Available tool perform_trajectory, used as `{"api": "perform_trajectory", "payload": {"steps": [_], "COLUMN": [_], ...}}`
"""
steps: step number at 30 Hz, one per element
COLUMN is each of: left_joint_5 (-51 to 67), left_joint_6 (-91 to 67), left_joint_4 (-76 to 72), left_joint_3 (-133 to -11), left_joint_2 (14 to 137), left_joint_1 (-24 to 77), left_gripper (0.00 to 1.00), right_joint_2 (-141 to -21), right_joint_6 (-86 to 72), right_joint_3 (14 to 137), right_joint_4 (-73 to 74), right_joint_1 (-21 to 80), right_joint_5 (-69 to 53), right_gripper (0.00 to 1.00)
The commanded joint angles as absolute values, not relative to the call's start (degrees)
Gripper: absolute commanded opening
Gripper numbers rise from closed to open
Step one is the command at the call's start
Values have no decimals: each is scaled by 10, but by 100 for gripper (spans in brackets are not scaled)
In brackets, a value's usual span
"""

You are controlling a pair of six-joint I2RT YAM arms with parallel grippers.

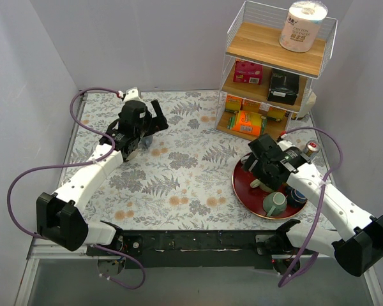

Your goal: Turn the mug right side up

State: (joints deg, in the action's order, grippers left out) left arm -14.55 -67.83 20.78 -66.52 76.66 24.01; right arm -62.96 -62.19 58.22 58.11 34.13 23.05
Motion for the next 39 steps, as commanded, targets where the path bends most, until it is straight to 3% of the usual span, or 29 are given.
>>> {"api": "perform_trajectory", "payload": {"steps": [1,4,8,13,18,23,39], "left_joint_5": [-101,-91,-66,-40,-20,-1,19], "left_joint_6": [-703,-709,-727,-751,-764,-779,-775], "left_joint_4": [226,230,224,227,227,227,234], "left_joint_3": [-672,-670,-670,-672,-666,-668,-676], "left_joint_2": [748,746,751,754,752,750,758], "left_joint_1": [240,239,240,239,240,239,239], "left_gripper": [98,98,98,98,98,98,98], "right_joint_2": [-631,-621,-593,-647,-694,-697,-744], "right_joint_6": [-770,-857,-896,-919,-918,-929,-897], "right_joint_3": [566,552,500,515,530,505,475], "right_joint_4": [639,664,587,591,584,561,503], "right_joint_1": [339,339,338,330,325,321,289], "right_joint_5": [279,307,332,335,332,330,331], "right_gripper": [93,92,86,82,77,60,46]}}
